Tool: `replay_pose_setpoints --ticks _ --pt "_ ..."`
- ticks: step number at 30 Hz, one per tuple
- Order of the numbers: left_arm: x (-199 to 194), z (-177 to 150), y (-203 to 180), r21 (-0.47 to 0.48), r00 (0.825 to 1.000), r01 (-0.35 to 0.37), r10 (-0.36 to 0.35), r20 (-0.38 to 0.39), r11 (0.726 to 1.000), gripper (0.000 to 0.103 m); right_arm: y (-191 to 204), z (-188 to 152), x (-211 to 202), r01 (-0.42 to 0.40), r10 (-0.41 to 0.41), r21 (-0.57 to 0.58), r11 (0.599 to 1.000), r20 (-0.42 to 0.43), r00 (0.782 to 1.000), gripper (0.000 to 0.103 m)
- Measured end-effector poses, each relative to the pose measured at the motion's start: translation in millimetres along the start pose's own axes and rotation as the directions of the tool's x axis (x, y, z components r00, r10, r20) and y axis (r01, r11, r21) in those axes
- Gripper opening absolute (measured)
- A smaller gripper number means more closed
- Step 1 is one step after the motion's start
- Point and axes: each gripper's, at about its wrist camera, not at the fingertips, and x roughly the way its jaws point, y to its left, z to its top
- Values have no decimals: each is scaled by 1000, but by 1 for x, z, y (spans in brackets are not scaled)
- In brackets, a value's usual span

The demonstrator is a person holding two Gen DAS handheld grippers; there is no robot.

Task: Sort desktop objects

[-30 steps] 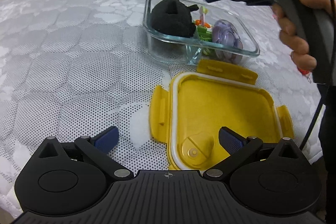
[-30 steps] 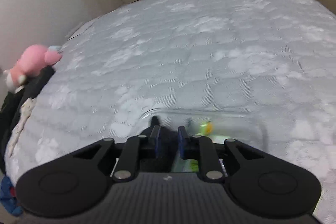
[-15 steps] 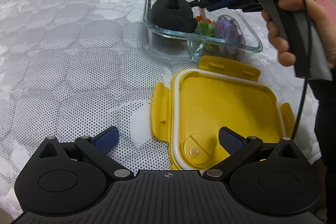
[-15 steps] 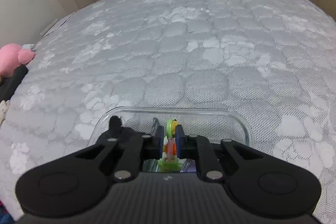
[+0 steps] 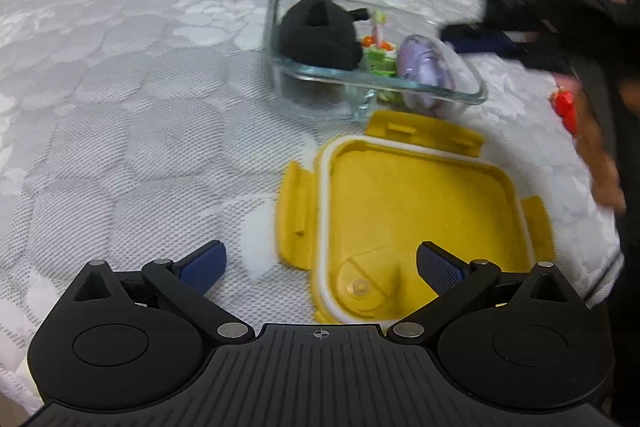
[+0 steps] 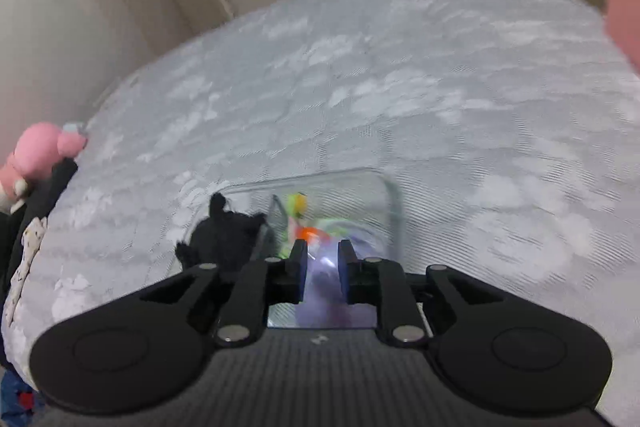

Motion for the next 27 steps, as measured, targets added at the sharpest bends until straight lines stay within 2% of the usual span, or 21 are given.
replay_pose_setpoints --ticks 4,8,11,14,18,21,27 --pt "0 1 -26 56 1000 -9 9 -5 998 103 -29 -30 -34 -9 8 44 999 19 1000 20" --pt "-3 -3 -54 131 999 -34 35 -2 991 103 -54 -62 -59 37 -41 93 995 51 998 35" --pt "-4 -7 -72 179 998 -55 56 -2 982 103 -72 -80 -70 31 -37 151 988 44 998 47" --pt "-1 -11 -85 220 995 -95 97 0 971 103 -85 -92 -78 32 -41 193 981 43 998 47" --pt "4 -14 -89 240 988 -154 158 3 958 103 -86 -99 -82 72 -81 165 984 47 996 48" --pt "5 -17 -87 239 982 -188 191 10 953 103 -90 -102 -80 57 -65 177 983 42 997 53" --pt "8 -14 -74 205 978 -204 209 -2 957 103 -88 -106 -68 50 -53 171 984 11 999 56"
